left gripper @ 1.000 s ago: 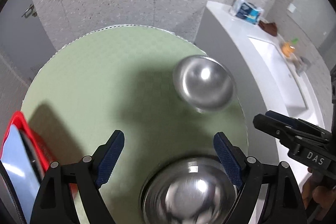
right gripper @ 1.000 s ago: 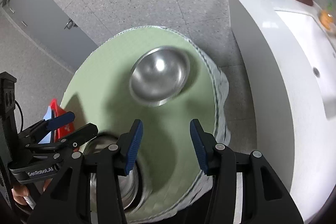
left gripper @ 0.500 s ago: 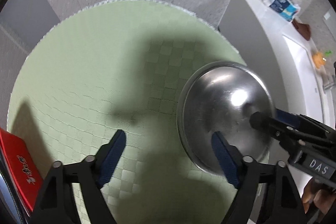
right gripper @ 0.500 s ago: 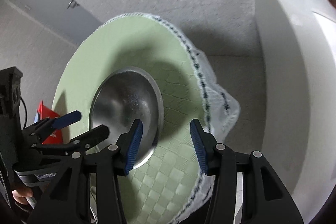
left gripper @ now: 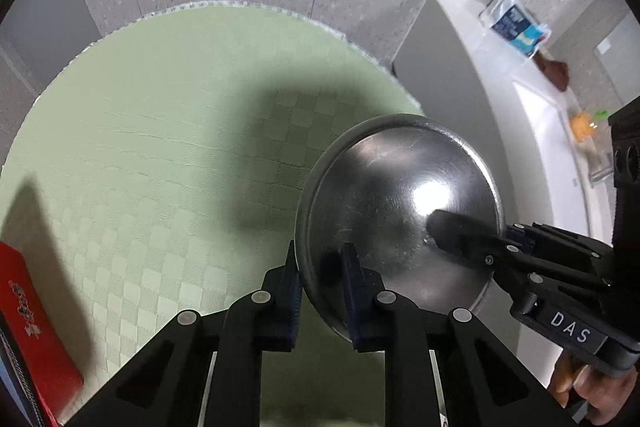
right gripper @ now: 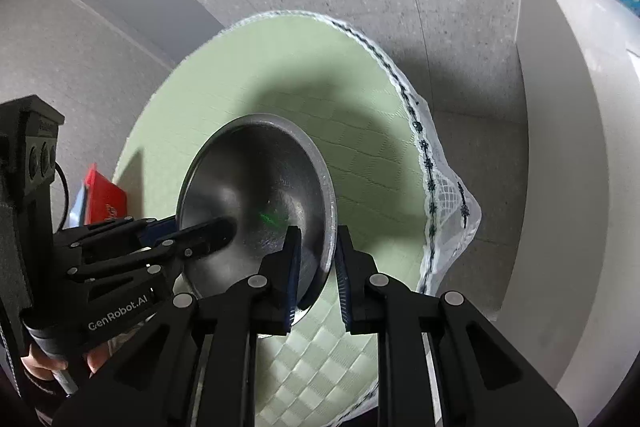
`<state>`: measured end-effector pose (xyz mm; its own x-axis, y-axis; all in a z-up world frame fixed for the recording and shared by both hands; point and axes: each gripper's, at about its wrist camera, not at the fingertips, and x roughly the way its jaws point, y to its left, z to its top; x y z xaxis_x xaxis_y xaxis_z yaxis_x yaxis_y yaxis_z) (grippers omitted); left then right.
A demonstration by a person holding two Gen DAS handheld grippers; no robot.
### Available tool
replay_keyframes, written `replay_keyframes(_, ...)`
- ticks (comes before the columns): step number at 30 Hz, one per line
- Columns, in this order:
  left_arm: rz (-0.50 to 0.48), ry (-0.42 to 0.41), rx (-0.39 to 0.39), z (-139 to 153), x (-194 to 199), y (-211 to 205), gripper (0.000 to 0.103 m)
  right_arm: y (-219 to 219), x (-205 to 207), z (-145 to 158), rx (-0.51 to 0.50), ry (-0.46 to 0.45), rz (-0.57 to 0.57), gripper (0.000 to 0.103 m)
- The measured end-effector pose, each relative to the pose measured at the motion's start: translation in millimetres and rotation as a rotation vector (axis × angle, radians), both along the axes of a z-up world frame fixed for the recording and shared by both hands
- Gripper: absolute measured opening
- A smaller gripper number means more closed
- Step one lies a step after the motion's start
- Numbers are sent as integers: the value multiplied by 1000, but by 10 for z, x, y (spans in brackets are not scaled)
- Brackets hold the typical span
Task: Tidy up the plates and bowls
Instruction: 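Carry the steel bowl over the stacked bowls and lower it onto them, then close both grippers on the rim of the stacked steel bowls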
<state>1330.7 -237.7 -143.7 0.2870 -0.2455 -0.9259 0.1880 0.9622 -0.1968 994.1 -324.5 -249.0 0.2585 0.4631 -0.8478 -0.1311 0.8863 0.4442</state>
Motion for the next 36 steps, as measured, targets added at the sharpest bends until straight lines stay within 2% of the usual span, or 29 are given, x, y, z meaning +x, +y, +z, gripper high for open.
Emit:
replay_keyframes(9, -19, -177, -39, 678, -787, 394, 14, 220, -519, 743, -3, -159, -12, 16)
replay_keyframes(14, -26, -206, -34, 770, -1253, 697, 14, 511, -914, 953, -8, -189, -10, 16)
replay_keyframes(23, -58, -141, -23, 688, -1953, 1043, 15, 859, -1485, 784, -33, -132, -30, 16)
replay_keyframes(30, -69, -88, -30, 460, -1851, 1003, 15, 911, -1651, 566, -82, -85, -70, 17)
replay_keyframes(36, -75, -99, -29, 421, -1744, 929, 17, 931, -1687, 546, -113, -89, -86, 19)
